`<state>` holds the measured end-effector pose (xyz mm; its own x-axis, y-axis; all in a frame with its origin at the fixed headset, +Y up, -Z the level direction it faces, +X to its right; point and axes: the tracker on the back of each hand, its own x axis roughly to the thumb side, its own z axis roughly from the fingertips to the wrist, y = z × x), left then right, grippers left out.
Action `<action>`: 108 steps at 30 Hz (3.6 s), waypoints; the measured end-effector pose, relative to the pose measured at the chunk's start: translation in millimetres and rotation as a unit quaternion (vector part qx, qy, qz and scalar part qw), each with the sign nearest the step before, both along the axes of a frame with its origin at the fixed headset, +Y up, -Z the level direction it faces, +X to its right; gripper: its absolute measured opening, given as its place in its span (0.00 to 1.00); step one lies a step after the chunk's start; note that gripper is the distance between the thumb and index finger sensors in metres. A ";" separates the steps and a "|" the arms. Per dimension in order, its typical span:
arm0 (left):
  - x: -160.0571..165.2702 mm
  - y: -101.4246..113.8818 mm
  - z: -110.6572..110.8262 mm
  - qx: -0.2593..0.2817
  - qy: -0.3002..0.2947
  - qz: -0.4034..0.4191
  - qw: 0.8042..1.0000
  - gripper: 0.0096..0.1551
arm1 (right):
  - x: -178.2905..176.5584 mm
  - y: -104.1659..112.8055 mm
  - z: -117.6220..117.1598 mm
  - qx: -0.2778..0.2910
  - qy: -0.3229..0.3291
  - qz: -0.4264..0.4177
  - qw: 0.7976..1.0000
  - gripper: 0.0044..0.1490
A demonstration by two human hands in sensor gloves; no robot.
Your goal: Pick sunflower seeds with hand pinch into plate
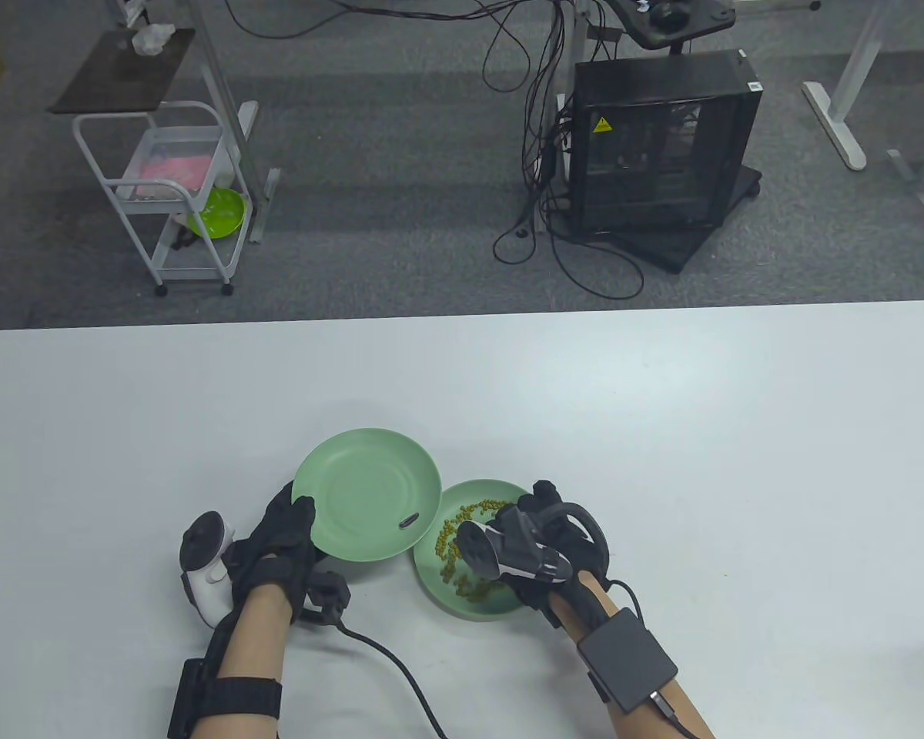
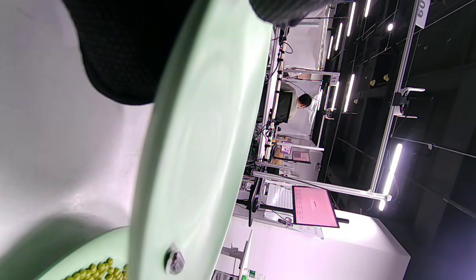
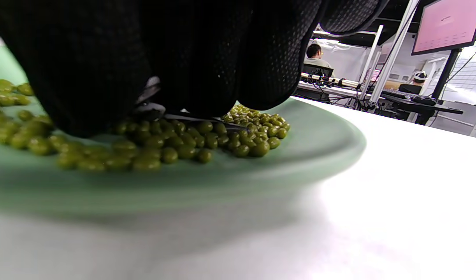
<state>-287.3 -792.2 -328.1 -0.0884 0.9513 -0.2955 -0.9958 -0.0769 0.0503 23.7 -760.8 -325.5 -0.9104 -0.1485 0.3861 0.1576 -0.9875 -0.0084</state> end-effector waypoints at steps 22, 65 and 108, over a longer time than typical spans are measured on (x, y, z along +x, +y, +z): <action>0.8 -0.4 -0.4 -0.002 -0.003 0.001 1.000 0.40 | 6.7 3.4 -6.2 -0.043 0.000 -0.082 0.996 0.22; 1.3 -1.3 -0.7 -0.003 -0.005 -0.001 1.000 0.40 | 19.6 15.0 -11.1 -0.035 -0.009 -0.187 0.982 0.22; 42.5 -6.4 -2.9 -0.009 -0.089 -0.032 0.995 0.39 | 26.8 54.7 -0.9 0.016 -0.018 -0.394 0.919 0.24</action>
<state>-244.8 -798.5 -331.0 0.0269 0.9476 -0.3182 -0.9918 -0.0146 -0.1273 50.5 -706.1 -326.4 -0.7520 0.5521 0.3601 -0.6059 -0.7941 -0.0477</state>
